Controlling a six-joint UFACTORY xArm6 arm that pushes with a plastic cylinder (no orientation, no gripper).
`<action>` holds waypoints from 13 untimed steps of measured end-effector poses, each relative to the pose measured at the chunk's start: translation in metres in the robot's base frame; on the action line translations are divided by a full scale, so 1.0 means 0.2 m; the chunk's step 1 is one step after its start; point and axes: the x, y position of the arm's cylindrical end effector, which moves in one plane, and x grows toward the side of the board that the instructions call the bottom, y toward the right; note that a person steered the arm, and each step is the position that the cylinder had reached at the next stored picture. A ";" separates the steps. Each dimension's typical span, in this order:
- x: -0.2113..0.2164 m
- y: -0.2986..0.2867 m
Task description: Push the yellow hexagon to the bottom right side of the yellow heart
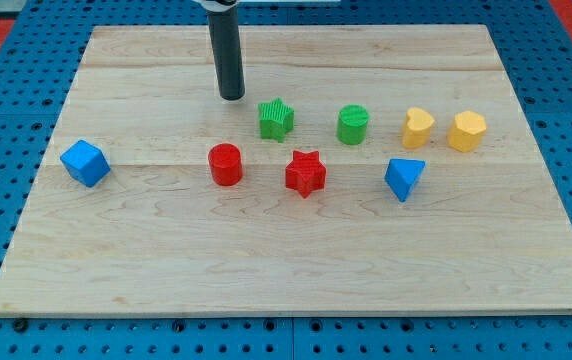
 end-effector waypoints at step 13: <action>0.05 0.96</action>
